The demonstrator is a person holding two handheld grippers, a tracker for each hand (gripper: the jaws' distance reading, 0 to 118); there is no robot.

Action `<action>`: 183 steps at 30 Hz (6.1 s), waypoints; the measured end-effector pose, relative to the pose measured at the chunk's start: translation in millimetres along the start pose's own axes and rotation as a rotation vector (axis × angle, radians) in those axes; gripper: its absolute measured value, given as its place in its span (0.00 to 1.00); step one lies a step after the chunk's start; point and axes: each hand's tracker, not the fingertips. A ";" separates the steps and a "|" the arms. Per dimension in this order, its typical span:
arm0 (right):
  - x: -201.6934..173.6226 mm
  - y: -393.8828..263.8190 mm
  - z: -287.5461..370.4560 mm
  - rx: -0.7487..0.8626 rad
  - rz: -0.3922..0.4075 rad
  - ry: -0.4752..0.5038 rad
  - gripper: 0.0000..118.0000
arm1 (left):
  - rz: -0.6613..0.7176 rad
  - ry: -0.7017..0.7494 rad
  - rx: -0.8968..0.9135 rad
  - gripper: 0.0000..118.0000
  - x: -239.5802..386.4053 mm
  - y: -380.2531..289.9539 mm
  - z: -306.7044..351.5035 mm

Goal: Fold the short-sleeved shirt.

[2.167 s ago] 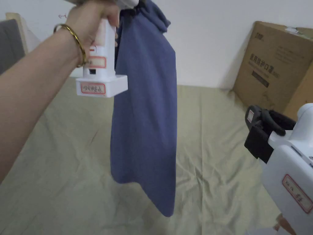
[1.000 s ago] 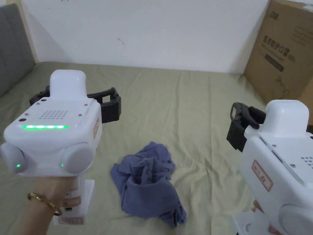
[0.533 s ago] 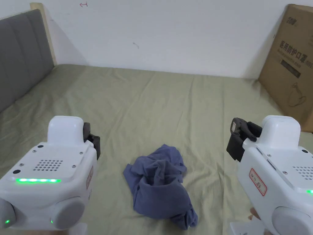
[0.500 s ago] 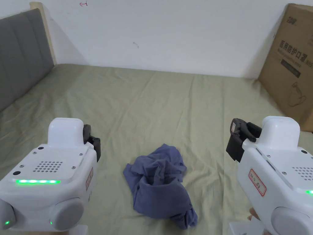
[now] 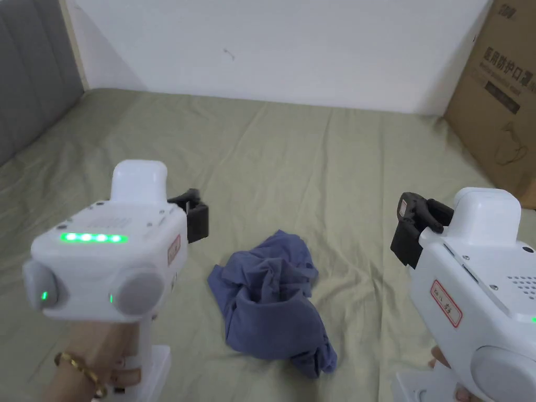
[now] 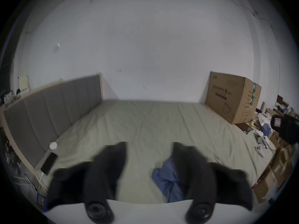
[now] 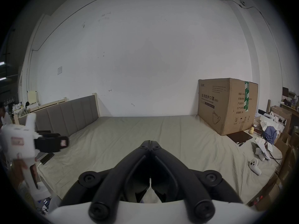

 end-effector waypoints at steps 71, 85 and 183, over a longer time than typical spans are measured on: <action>10.5 -13.6 -275.6 -0.772 -0.036 0.202 0.01 | 0.454 -0.078 -0.371 0.01 -54.9 -69.8 -115.6; 101.9 213.6 -35.1 -0.220 -0.144 0.266 0.01 | 0.239 -0.304 0.188 0.01 -21.6 148.8 44.4; 103.0 1.8 9.6 -0.087 -0.060 -0.190 0.93 | 0.048 0.088 0.234 0.92 -9.5 -27.5 26.6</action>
